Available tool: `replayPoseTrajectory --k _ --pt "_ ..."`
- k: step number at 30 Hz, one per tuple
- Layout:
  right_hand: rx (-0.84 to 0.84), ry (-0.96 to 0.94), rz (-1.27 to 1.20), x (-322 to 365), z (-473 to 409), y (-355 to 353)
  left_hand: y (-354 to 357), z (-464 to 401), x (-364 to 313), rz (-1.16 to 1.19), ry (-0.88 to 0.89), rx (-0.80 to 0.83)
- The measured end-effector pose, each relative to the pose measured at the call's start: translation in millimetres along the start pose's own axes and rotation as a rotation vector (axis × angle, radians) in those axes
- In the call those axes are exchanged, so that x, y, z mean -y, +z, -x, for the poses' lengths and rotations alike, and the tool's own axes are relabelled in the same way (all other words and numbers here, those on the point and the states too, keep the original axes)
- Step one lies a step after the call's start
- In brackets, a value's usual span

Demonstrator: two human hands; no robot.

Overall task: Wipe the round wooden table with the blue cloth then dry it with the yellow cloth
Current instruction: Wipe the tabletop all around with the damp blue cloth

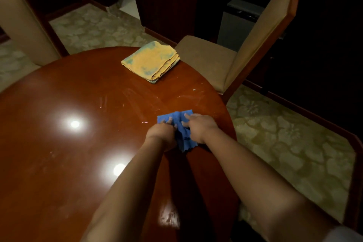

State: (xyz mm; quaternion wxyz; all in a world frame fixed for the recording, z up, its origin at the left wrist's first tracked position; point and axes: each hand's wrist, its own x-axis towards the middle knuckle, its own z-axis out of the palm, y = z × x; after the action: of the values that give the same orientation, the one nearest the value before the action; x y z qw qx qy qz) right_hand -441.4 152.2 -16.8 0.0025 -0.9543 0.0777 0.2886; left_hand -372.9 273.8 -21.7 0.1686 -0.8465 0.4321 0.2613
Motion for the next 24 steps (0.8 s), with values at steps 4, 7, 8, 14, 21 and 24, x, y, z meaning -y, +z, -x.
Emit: replayPoseTrajectory --k 4,7,8,14,21,24 --pt "0.012 0.0 0.009 -6 -11 -14 -11 -10 6 -0.023 0.007 0.012" --pt "0.018 0.025 -0.004 2 1 -14 -4 0 4 -0.02 -0.013 0.028" --pt "0.024 0.032 0.014 7 8 -11 -1 7 2 -0.024 -0.014 0.038" --pt "0.087 -0.009 0.045 42 62 24 39 70 -13 -0.058 0.054 0.072" --pt "0.115 -0.026 -0.014 99 121 78 96 146 -22 -0.064 0.049 0.076" --pt "0.122 -0.052 0.005 126 136 89 113 175 -16 -0.025 0.006 0.079"
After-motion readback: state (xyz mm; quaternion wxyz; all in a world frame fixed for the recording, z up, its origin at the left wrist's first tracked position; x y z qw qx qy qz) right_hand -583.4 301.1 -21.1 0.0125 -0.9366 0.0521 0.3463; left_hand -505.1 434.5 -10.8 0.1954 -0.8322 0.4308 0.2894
